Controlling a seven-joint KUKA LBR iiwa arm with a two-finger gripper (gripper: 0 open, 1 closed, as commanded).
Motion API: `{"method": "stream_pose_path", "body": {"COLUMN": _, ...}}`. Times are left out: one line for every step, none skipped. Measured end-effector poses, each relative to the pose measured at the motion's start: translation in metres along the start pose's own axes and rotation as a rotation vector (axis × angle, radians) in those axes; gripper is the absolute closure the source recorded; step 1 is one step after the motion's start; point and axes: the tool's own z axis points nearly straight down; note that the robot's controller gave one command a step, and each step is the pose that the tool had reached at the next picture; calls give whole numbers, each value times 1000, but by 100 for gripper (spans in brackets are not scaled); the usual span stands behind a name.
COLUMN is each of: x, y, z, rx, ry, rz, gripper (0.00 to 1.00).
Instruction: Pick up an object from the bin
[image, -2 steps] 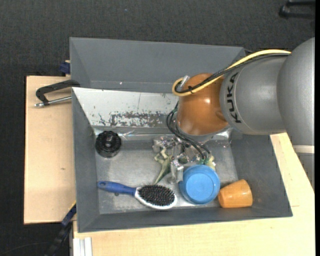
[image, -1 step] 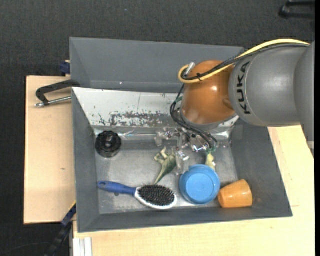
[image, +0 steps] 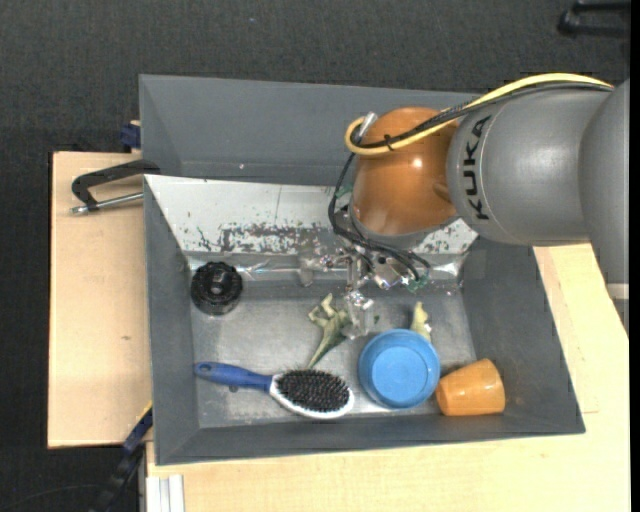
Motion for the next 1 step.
{"method": "stream_pose_path", "body": {"x": 17, "y": -24, "z": 31, "rx": -2, "ry": 6, "rz": -97, "gripper": 0}}
